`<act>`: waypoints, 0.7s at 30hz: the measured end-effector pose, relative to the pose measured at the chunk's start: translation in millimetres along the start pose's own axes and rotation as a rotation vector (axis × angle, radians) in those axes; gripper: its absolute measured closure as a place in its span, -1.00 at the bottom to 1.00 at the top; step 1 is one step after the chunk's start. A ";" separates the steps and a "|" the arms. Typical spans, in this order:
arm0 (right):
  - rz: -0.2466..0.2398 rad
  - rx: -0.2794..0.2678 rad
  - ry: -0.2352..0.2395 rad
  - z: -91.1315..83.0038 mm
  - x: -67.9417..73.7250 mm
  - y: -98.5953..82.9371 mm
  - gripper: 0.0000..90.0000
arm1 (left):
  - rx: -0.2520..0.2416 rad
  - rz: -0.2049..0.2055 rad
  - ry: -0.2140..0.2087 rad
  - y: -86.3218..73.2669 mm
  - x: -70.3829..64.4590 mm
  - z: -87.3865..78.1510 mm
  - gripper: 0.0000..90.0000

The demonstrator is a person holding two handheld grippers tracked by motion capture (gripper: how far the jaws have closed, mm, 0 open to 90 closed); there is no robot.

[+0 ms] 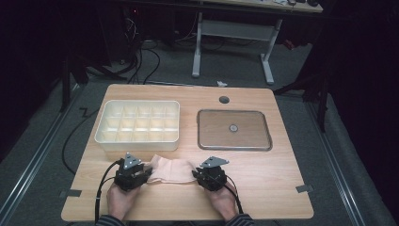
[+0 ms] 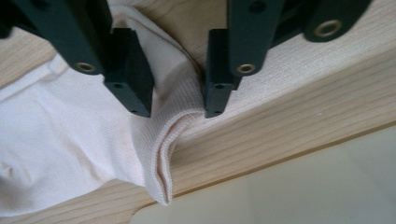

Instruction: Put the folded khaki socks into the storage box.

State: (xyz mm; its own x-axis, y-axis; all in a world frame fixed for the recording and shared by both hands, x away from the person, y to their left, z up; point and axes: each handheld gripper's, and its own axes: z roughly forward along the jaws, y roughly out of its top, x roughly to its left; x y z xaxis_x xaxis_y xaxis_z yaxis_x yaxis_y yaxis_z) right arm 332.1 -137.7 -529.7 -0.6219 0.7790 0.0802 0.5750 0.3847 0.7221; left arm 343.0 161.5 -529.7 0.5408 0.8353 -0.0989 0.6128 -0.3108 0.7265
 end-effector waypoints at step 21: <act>0.011 -0.032 0.002 -7.3 0.7 0.2 0.92 | -0.031 -0.011 -0.086 3.7 0.8 -9.0 0.83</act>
State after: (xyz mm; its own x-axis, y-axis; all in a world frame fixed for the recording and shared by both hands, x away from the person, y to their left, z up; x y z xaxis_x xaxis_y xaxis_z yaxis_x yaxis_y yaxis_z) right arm 327.9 -140.7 -524.6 -0.6167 0.7820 0.0898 0.5644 0.3598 0.7430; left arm 340.6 165.1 -521.0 0.5823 0.7962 -0.1644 0.6018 -0.2862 0.7456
